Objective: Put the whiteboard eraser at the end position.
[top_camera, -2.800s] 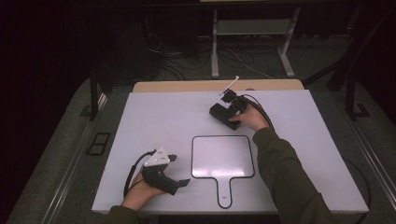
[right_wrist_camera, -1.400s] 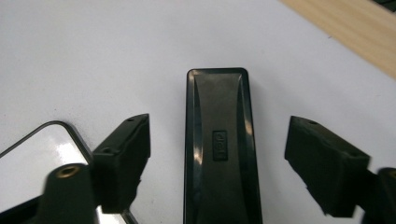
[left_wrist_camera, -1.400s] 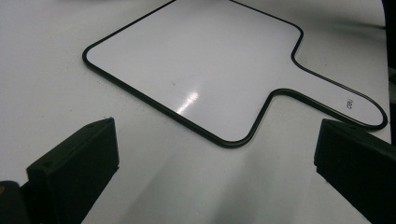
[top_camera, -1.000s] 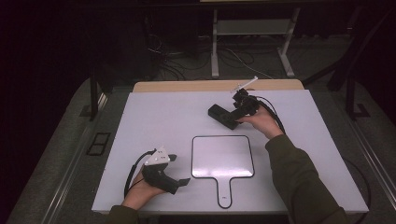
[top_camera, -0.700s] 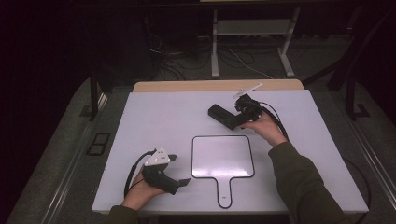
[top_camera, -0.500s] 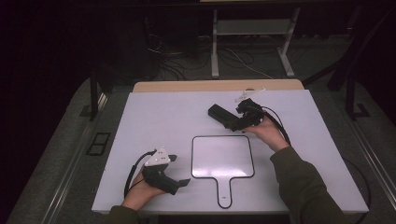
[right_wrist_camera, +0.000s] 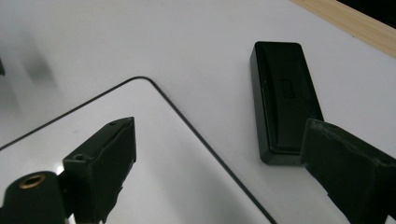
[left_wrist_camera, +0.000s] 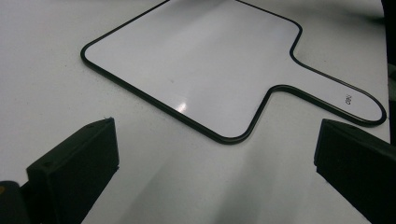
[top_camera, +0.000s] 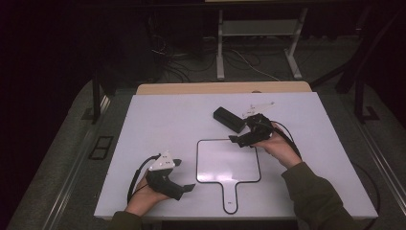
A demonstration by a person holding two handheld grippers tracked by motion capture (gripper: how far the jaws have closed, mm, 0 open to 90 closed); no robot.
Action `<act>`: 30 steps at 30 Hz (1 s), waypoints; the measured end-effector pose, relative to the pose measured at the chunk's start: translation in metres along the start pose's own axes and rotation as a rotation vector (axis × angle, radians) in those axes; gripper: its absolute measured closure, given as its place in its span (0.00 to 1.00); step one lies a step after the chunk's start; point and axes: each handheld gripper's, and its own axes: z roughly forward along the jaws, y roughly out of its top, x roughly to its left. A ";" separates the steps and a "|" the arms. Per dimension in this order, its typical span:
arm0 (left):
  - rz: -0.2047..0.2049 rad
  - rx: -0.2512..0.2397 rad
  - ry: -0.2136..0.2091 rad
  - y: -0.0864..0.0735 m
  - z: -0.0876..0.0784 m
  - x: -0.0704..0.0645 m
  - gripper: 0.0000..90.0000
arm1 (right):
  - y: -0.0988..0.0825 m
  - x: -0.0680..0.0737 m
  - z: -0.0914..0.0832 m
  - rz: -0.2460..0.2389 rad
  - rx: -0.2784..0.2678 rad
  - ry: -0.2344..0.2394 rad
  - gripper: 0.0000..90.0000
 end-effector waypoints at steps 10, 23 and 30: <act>-0.002 -0.008 0.003 0.000 -0.001 0.000 0.00 | -0.022 0.004 -0.012 0.041 -0.034 0.028 0.10; -0.001 -0.015 0.006 0.000 -0.002 -0.001 0.00 | -0.052 0.012 -0.032 0.072 -0.106 0.024 0.10; 0.000 -0.015 0.006 0.000 -0.002 -0.001 0.00 | -0.073 0.018 -0.042 0.072 -0.108 0.010 0.10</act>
